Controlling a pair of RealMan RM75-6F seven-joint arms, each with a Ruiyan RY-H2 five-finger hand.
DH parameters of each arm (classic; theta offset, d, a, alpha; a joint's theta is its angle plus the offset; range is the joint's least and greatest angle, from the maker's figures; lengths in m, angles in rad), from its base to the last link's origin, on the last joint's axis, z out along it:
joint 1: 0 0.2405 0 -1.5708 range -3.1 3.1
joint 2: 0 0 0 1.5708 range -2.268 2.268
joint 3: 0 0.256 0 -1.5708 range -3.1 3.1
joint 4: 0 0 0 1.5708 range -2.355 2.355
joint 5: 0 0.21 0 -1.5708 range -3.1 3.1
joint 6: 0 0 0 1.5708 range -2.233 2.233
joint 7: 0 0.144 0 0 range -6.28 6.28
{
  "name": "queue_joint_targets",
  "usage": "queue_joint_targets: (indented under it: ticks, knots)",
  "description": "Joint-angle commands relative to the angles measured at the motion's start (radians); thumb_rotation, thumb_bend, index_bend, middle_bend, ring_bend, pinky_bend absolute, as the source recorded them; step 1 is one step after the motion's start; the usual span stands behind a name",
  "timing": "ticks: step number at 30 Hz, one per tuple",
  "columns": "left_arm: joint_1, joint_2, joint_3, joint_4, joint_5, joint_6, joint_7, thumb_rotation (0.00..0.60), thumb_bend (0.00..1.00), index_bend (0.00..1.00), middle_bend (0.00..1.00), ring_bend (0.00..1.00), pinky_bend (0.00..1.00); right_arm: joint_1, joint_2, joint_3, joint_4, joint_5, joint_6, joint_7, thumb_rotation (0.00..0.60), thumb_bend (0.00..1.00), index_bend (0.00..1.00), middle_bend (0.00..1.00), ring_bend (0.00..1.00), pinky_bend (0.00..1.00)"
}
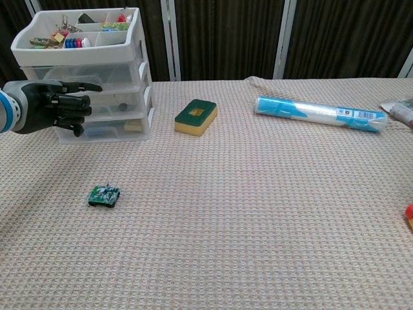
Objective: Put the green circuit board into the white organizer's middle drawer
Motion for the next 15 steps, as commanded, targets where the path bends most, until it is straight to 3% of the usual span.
queue_joint_targets:
  ticks: [1,15]
  knots:
    - [0.0,-0.004,-0.002,0.001,0.0,0.002,-0.004,0.6,0.76,0.1,0.95,0.9,0.67,0.0,0.0,0.0,0.0,0.0,0.0,0.0,0.6,0.0,0.09,0.0,0.0,0.0]
    - [0.012,-0.005,-0.005,-0.005,0.026,0.0,-0.027,0.6,0.76,0.19,0.95,0.91,0.67,-0.001,-0.001,0.001,0.0,0.001,0.002,-0.004,0.6,0.0,0.09,0.0,0.0,0.0]
